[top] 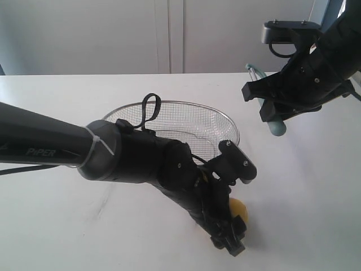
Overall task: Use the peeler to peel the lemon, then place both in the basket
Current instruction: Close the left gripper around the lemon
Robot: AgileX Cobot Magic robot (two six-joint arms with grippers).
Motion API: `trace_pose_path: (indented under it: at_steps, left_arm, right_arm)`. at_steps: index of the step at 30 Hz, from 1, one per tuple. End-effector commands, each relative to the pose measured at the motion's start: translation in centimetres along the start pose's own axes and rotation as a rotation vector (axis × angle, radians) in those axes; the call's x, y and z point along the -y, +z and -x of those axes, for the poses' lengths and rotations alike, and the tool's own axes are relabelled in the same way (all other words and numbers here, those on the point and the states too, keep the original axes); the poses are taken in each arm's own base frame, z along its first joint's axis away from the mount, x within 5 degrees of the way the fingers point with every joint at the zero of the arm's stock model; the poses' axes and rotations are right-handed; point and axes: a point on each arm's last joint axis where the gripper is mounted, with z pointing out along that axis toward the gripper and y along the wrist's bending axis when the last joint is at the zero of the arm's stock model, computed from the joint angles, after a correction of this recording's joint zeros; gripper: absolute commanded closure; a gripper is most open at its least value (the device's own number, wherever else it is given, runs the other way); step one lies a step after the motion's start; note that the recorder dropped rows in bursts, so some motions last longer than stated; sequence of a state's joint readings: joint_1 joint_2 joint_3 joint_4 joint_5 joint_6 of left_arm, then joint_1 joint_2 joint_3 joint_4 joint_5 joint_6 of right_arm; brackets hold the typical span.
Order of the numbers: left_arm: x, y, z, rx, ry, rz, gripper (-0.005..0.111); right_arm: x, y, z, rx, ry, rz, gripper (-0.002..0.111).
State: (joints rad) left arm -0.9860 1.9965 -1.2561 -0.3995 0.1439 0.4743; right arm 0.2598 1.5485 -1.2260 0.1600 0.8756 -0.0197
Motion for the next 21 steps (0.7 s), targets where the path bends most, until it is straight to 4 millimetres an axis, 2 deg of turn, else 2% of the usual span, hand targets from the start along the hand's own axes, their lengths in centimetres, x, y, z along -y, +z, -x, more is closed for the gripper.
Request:
trace_pose_path:
  at_steps: [1, 5, 10, 16, 21]
  left_arm:
    - [0.2, 0.1, 0.0, -0.002, -0.007, -0.008, 0.031]
    - [0.2, 0.1, 0.0, -0.004, -0.007, -0.009, 0.043]
    - [0.2, 0.1, 0.0, -0.004, -0.007, -0.009, 0.075]
    - [0.3, -0.1, 0.0, -0.010, -0.010, -0.017, 0.106]
    - [0.5, -1.7, 0.6, -0.001, -0.001, -0.031, 0.107]
  right_arm:
    - [0.0, -0.5, 0.3, 0.028, -0.002, 0.001, 0.108]
    - [0.0, -0.5, 0.3, 0.028, -0.002, 0.001, 0.108]
    - [0.0, -0.5, 0.3, 0.028, -0.002, 0.001, 0.108]
    - [0.0, -0.5, 0.3, 0.024, -0.002, 0.001, 0.108]
    - [0.0, -0.5, 0.3, 0.024, -0.002, 0.001, 0.108]
